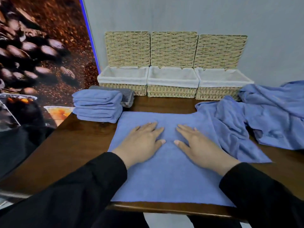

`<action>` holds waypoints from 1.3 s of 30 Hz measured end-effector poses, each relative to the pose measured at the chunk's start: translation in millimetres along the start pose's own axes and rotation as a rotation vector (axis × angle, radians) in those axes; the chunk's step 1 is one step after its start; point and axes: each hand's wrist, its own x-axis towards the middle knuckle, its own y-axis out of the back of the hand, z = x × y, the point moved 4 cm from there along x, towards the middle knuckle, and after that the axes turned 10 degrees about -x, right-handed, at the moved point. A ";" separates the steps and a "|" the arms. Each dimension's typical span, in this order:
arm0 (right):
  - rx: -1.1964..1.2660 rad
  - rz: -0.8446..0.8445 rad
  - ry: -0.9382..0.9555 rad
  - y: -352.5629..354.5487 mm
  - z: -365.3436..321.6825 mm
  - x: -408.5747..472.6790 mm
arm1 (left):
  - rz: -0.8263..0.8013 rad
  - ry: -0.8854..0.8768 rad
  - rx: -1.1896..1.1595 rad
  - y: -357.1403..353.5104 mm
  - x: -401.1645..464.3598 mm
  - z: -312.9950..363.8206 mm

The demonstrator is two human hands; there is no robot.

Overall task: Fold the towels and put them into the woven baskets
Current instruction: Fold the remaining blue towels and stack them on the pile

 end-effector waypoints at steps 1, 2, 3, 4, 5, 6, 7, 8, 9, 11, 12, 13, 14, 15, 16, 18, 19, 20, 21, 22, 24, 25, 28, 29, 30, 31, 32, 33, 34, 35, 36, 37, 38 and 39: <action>-0.045 -0.022 0.023 -5.7 2.3 -0.4 | -0.007 0.001 0.036 -5.4 0.3 -2.4; -0.077 -0.030 0.032 -8.1 5.5 -0.1 | -0.003 -0.003 0.050 -6.3 0.6 -5.1; -0.090 -0.023 0.036 -7.7 7.9 0.5 | 0.000 -0.009 0.050 -6.4 2.0 -7.8; -0.088 -0.020 0.034 -7.7 10.0 0.5 | -0.002 -0.013 0.046 -5.9 2.6 -8.7; -0.082 -0.017 0.033 -9.3 12.5 0.5 | -0.012 -0.011 0.051 -6.0 3.1 -9.0; -0.071 -0.007 0.033 -9.8 13.3 0.8 | -0.017 -0.013 0.057 -6.1 3.3 -8.4; -0.051 0.017 0.034 -9.3 12.5 0.9 | -0.019 -0.011 0.063 -5.8 4.0 -7.8; -0.014 0.054 0.033 -6.5 11.1 -0.2 | -0.029 -0.007 0.057 -5.4 4.4 -7.7; 0.050 0.116 0.040 -1.0 9.4 -3.3 | -0.046 -0.001 0.049 -5.4 5.1 -8.5; 0.225 0.237 0.120 16.4 2.7 -14.0 | -0.023 -0.003 0.013 3.1 4.0 -6.1; 0.277 0.260 0.184 25.0 -2.9 -21.9 | 0.037 -0.013 -0.025 10.9 0.1 -2.3; 0.287 0.238 0.240 31.2 -9.6 -29.9 | 0.133 -0.034 -0.087 19.1 -6.6 3.3; 0.278 0.186 0.291 35.2 -16.4 -38.3 | 0.227 -0.060 -0.178 25.4 -16.0 11.2; 0.261 0.119 0.344 36.2 -22.0 -46.5 | 0.286 -0.098 -0.271 28.4 -27.6 20.4; 0.245 0.040 0.392 35.2 -27.1 -54.7 | 0.293 -0.150 -0.328 26.8 -39.7 29.0; 0.178 -0.104 0.458 29.5 -33.2 -69.2 | 0.203 -0.262 -0.349 13.7 -60.1 39.8; 0.130 -0.139 0.476 26.9 -34.3 -75.3 | 0.149 -0.303 -0.330 5.3 -67.7 40.7; 0.090 -0.156 0.482 24.6 -34.1 -79.2 | 0.119 -0.328 -0.304 -1.0 -74.6 40.6; 0.064 -0.162 0.478 23.5 -34.1 -81.8 | 0.111 -0.338 -0.286 -5.8 -80.4 39.3; 0.044 -0.162 0.470 22.7 -34.3 -83.6 | 0.114 -0.346 -0.280 -7.9 -86.2 39.7; -0.005 -0.140 0.448 21.0 -37.7 -85.4 | 0.111 -0.377 -0.257 -10.6 -96.7 43.4; -0.032 -0.121 0.436 20.3 -40.1 -86.4 | 0.100 -0.390 -0.237 -12.4 -100.1 45.2; -0.129 -0.022 0.405 21.2 -50.1 -90.8 | 0.085 -0.389 -0.193 -15.6 -103.7 45.6; -0.159 0.010 0.388 21.8 -53.5 -92.0 | 0.091 -0.389 -0.186 -15.6 -103.6 46.1; -0.176 0.042 0.364 21.6 -55.8 -92.3 | 0.106 -0.392 -0.181 -14.9 -103.8 47.4; -0.182 0.068 0.344 21.2 -57.9 -91.9 | 0.128 -0.395 -0.180 -13.9 -104.3 49.2; -0.195 0.089 0.328 21.6 -60.1 -91.4 | 0.152 -0.396 -0.176 -13.0 -104.7 50.6; -0.215 0.105 0.310 22.5 -61.5 -90.7 | 0.172 -0.392 -0.157 -12.6 -105.0 51.0; -0.242 0.100 0.278 24.5 -62.2 -89.9 | 0.192 -0.381 -0.121 -12.9 -105.2 49.7; -0.262 0.079 0.231 27.4 -60.9 -90.0 | 0.221 -0.359 -0.085 -12.1 -105.8 47.1; -0.269 0.056 0.174 31.4 -57.4 -91.2 | 0.259 -0.329 -0.058 -10.3 -107.8 43.0; -0.260 0.051 0.121 35.5 -51.3 -92.8 | 0.299 -0.292 -0.052 -6.8 -110.6 37.0; -0.243 0.050 0.072 39.6 -43.6 -95.1 | 0.338 -0.251 -0.060 -1.9 -114.4 29.3; -0.217 0.056 0.029 43.8 -35.5 -97.4 | 0.369 -0.205 -0.075 4.6 -119.4 20.4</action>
